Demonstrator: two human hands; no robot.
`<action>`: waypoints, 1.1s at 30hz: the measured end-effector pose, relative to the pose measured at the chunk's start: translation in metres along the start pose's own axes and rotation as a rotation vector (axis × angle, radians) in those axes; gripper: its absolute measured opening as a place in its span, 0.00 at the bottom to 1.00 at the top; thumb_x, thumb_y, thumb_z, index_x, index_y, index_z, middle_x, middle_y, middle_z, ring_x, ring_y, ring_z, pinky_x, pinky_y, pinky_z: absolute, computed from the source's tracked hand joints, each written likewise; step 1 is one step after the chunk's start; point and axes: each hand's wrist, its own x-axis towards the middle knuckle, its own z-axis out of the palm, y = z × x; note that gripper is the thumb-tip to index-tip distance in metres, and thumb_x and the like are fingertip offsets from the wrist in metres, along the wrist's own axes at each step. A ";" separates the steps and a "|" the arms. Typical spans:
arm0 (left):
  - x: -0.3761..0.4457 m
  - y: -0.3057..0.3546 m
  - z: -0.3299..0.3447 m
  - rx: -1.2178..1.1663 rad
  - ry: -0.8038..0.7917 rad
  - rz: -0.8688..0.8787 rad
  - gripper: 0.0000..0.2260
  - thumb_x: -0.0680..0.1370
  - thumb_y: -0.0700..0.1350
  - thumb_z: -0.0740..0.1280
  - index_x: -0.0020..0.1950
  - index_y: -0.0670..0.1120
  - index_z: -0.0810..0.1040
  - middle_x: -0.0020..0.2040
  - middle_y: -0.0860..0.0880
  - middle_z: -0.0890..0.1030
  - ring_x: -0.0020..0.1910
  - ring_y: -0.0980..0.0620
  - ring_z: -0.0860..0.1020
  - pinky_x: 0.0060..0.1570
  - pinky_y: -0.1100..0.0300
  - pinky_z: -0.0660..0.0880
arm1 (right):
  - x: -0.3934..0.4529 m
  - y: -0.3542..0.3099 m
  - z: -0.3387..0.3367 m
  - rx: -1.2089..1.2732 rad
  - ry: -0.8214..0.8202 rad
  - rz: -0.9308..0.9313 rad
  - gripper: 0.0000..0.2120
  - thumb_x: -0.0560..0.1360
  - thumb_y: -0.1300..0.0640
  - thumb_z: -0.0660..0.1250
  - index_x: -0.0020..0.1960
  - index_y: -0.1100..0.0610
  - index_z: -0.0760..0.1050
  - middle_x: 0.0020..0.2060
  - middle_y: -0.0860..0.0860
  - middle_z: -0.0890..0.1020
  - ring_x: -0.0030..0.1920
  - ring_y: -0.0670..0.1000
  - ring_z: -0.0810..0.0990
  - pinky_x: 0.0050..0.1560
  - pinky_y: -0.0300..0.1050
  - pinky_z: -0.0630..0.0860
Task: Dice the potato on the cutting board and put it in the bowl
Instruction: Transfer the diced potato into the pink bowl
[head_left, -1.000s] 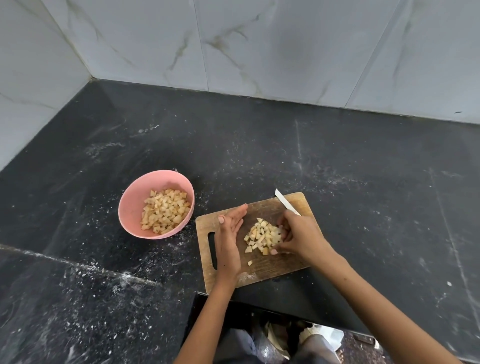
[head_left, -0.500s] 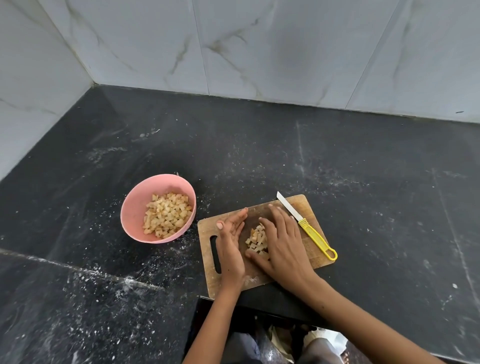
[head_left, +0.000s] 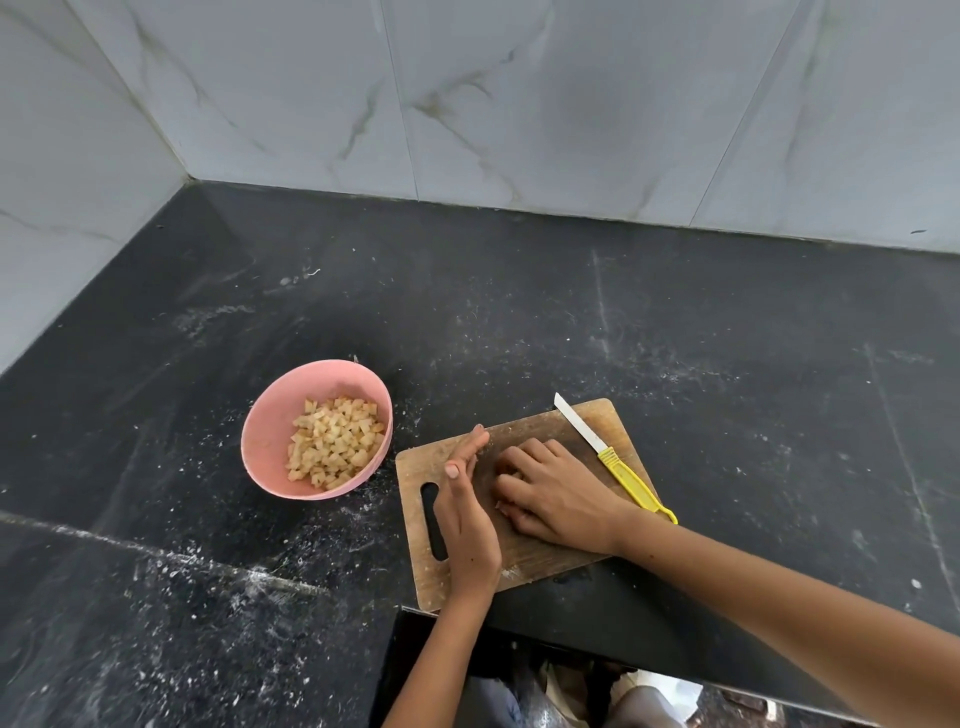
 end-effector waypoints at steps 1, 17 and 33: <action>0.000 -0.001 0.000 0.003 0.000 0.001 0.39 0.76 0.72 0.50 0.63 0.39 0.76 0.64 0.46 0.78 0.67 0.54 0.74 0.65 0.64 0.68 | 0.002 0.001 0.000 -0.013 0.002 -0.009 0.09 0.77 0.47 0.58 0.48 0.52 0.69 0.50 0.51 0.75 0.46 0.52 0.71 0.43 0.48 0.71; 0.000 -0.003 -0.003 0.195 0.076 -0.025 0.16 0.83 0.49 0.56 0.64 0.45 0.78 0.62 0.53 0.80 0.63 0.58 0.76 0.65 0.55 0.71 | 0.010 -0.001 0.004 0.056 0.300 0.316 0.18 0.79 0.51 0.57 0.31 0.54 0.70 0.28 0.46 0.73 0.26 0.46 0.71 0.23 0.38 0.62; 0.004 0.010 -0.010 1.051 -0.490 0.370 0.23 0.78 0.60 0.59 0.64 0.45 0.74 0.62 0.48 0.76 0.64 0.50 0.69 0.65 0.53 0.67 | 0.141 -0.020 -0.073 2.116 0.015 1.070 0.20 0.80 0.53 0.61 0.31 0.54 0.61 0.21 0.47 0.63 0.18 0.41 0.59 0.13 0.32 0.54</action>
